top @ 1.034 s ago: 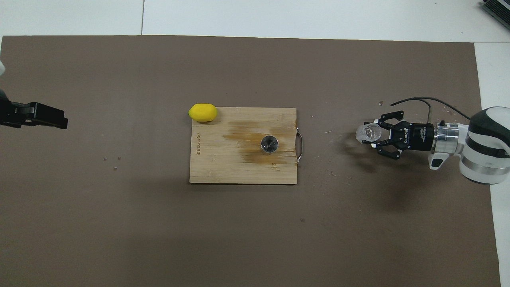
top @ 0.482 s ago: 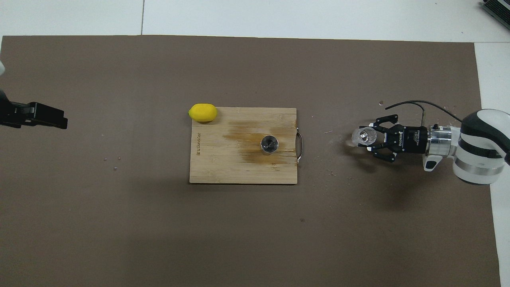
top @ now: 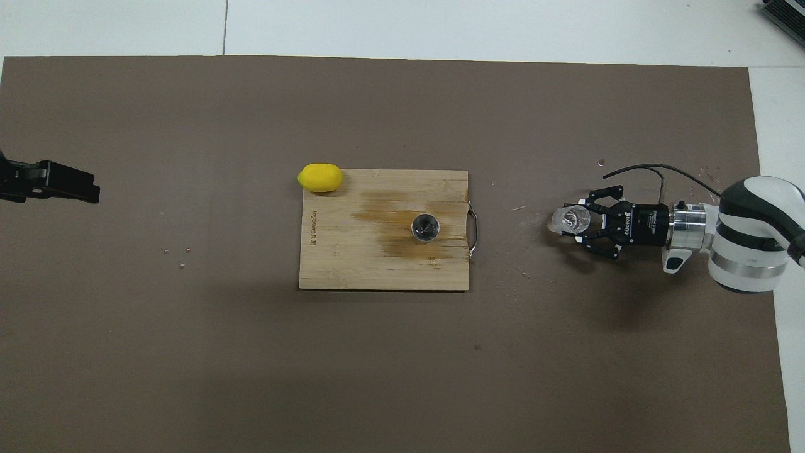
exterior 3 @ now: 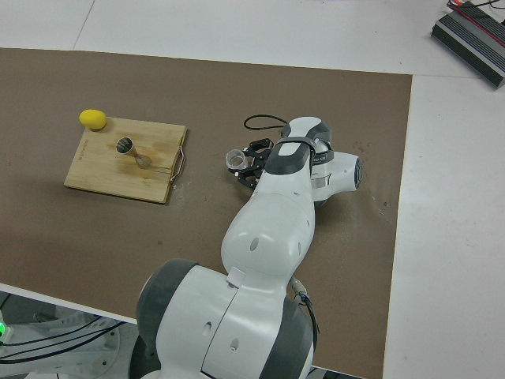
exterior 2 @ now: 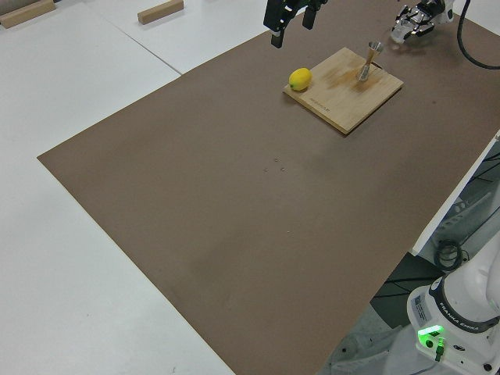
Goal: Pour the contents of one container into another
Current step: 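Lower the glass cup onto the mat with the right gripper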
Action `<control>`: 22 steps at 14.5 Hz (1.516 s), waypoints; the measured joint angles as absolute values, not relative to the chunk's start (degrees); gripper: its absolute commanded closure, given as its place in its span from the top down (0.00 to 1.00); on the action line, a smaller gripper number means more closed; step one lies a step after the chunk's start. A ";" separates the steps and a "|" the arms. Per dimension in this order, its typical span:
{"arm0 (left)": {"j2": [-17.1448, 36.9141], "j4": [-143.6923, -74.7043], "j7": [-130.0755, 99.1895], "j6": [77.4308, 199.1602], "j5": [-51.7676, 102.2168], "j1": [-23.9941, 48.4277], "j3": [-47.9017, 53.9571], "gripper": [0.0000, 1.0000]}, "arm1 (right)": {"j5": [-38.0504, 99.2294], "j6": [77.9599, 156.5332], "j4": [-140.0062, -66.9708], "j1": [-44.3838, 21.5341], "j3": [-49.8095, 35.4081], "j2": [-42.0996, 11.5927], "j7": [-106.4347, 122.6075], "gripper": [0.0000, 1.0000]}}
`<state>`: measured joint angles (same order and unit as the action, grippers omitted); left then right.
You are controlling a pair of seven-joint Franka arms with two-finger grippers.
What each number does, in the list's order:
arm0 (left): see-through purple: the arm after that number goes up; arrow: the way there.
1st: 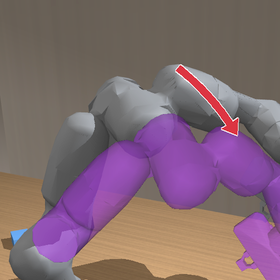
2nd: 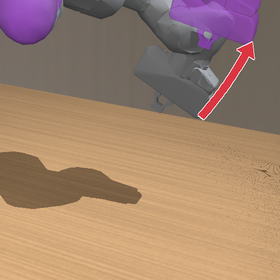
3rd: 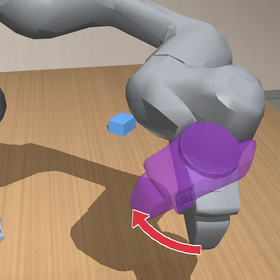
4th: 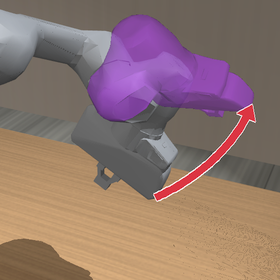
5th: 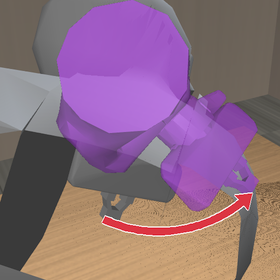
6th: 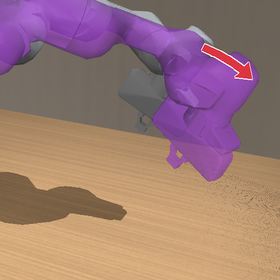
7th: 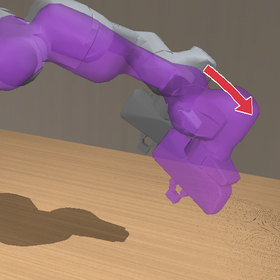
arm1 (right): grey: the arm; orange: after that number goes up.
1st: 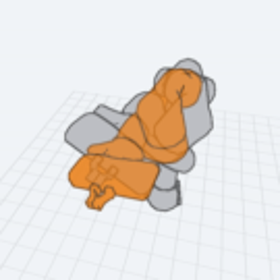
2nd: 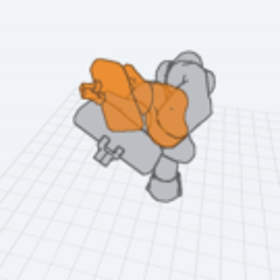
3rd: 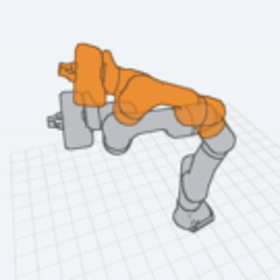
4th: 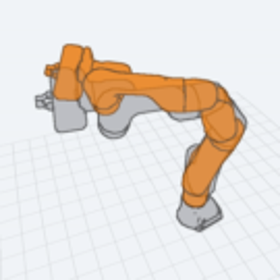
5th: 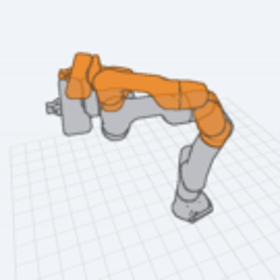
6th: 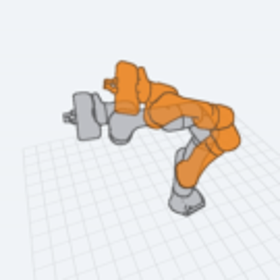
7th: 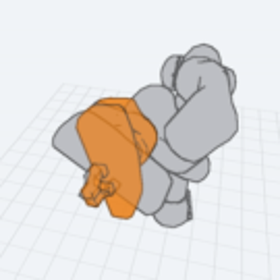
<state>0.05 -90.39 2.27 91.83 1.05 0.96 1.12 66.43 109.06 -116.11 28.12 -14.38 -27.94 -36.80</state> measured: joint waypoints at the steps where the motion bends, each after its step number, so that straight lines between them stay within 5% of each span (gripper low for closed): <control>1: 0.02 -90.36 2.27 91.84 0.72 0.92 1.10 1.00 | 66.48 109.06 -116.11 28.13 -14.38 -28.13 -36.31 0.00; 22: -0.82 -90.35 2.22 85.61 0.48 -0.46 1.16 1.00 | 66.51 110.56 -116.80 29.58 -14.27 -28.38 -35.88 0.00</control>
<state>-0.82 -90.35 2.22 85.61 0.48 -0.46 1.16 66.51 110.56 -116.80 29.58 -14.27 -28.38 -35.88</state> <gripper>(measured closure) 0.000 0.485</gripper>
